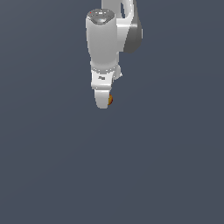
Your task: Pick up the object and move it to a goal position.
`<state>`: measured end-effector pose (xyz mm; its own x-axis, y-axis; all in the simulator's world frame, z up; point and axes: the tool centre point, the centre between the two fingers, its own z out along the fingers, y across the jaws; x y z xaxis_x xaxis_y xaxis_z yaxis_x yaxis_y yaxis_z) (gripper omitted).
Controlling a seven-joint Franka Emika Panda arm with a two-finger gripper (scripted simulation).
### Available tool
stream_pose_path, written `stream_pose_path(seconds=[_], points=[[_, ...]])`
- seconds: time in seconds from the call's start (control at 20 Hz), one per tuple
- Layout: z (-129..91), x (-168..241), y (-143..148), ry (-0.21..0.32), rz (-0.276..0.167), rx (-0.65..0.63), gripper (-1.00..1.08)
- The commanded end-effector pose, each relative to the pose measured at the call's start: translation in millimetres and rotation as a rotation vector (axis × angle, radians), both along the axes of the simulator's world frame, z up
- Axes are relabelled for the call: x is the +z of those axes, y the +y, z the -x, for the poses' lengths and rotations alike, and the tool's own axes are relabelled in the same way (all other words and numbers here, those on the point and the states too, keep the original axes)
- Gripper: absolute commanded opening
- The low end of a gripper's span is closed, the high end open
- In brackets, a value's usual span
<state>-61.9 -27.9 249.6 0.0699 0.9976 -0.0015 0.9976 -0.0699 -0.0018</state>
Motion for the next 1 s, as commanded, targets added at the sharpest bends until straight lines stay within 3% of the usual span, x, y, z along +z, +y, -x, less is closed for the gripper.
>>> stream_pose_path(seconds=[0.0, 0.5, 0.95], points=[[5.8, 30.0, 5.7, -0.001, -0.001, 0.001, -1.00], [23.3, 133.6, 23.0, -0.002, -0.003, 0.000, -1.00], [30.6, 188.8, 30.5, -0.002, -0.002, -0.002, -1.00]])
